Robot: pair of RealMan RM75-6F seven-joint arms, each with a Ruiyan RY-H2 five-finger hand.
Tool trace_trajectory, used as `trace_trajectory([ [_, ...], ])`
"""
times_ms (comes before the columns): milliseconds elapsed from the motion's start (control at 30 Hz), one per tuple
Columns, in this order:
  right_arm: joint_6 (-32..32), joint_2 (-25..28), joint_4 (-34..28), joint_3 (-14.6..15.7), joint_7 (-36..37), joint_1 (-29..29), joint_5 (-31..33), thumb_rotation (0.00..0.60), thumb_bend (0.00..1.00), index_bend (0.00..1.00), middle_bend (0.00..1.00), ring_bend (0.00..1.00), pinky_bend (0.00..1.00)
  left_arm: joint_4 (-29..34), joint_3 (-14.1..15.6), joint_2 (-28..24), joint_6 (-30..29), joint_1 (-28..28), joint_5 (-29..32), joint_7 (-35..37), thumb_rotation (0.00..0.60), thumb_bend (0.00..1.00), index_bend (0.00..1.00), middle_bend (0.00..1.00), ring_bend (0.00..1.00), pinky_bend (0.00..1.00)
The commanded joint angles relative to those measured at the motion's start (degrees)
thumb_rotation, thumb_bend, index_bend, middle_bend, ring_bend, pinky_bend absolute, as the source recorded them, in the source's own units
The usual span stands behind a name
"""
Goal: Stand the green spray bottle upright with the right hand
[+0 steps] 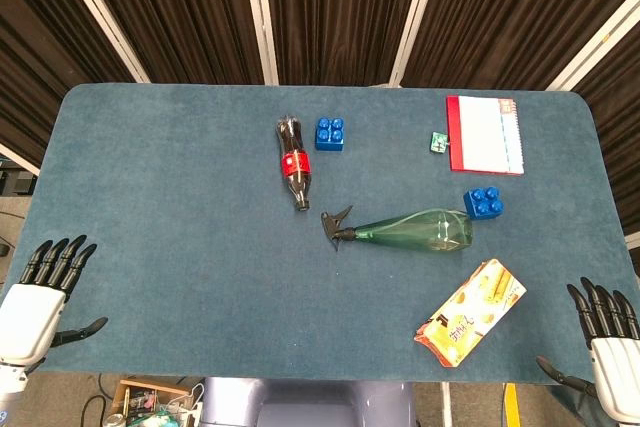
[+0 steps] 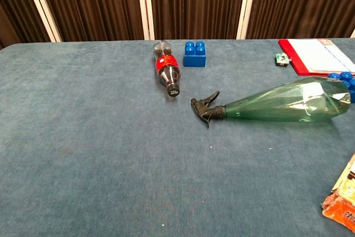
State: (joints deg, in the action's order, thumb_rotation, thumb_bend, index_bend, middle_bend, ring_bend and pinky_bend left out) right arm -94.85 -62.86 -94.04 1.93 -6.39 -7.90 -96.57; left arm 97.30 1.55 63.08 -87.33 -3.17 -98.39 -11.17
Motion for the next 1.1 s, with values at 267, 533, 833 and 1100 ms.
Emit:
trace_trajectory([
  [267,0.0,-1.3,0.4,0.0,-1.7,0.2,-0.6,0.6,0.16,0.0,0.0,0.0,0.0,0.7,0.7,0.2,0.6,0.0,-0.3,-1.4,0.6,0.05,0.0,0.0,0.0,0.04],
  [533,3.1,-6.9,-1.8,-2.7,-16.5,4.3,-4.8,0.6,0.16,0.0,0.0,0.0,0.0,0.1,-0.6,1.4,2.5,-1.3,2.0,-2.2,0.6,0.05,0.0,0.0,0.0,0.04],
  [833,13.7,-14.0,-10.0,-8.1,-39.6,10.4,1.9,0.6,0.16,0.03,0.0,0.0,0.0,-0.4,-2.1,2.2,5.1,-3.0,5.1,-1.9,0.6,0.05,0.0,0.0,0.0,0.04],
  [1100,21.3,-24.7,-8.4,-13.6,-59.9,17.1,12.7,0.6,0.16,0.04,0.0,0.0,0.0,-0.8,-3.1,1.1,5.4,-3.2,8.0,0.5,0.6,0.05,0.0,0.0,0.0,0.04],
])
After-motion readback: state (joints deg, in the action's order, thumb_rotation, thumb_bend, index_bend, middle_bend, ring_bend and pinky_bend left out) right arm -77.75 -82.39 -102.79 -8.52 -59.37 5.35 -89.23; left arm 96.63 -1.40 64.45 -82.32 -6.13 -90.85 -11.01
